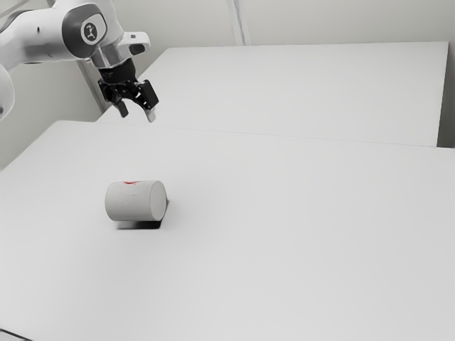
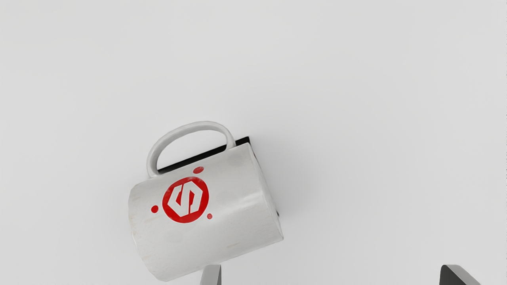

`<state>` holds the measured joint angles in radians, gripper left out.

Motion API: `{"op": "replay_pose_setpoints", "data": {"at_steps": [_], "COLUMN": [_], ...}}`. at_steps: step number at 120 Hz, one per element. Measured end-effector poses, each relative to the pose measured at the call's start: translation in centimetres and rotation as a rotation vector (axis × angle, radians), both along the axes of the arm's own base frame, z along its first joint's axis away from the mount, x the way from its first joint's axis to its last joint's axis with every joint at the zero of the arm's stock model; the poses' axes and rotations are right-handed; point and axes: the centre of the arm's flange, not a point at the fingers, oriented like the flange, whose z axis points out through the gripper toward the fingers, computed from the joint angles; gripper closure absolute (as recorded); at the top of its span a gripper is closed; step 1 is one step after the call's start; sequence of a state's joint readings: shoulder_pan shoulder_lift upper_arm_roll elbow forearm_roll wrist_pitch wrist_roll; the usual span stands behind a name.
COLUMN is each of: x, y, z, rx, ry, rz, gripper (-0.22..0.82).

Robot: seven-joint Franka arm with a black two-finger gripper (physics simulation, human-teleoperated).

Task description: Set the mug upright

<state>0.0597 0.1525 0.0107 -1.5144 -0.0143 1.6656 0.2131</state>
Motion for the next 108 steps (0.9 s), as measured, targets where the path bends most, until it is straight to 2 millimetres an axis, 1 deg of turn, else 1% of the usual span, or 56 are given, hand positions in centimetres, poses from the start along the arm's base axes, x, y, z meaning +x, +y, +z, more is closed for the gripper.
{"op": "replay_pose_setpoints", "data": {"at_steps": [26,46,54,57,66,80,93,101,108], "x": [-0.1,-0.7,-1.1,-1.3,-2.4,-4.9,-7.3,-8.8,-9.8], "y": [0.1,-0.7,-0.1,0.8,4.5,10.2,15.6,18.6,20.7], "z": [-0.1,0.0,0.2,0.3,0.3,-1.4,-3.7,-5.9,-7.8], "rx": [-0.004,-0.013,-0.035,-0.056,-0.121,-0.267,-0.426,-0.529,-0.612], "ry": [0.003,0.02,0.028,0.035,0.06,0.099,0.106,0.106,0.098], "rz": [0.011,0.006,0.025,0.047,0.122,0.234,0.325,0.373,0.404], "gripper": [0.0,0.0,0.0,0.0,0.0,0.0,0.0,0.0,0.0]}}
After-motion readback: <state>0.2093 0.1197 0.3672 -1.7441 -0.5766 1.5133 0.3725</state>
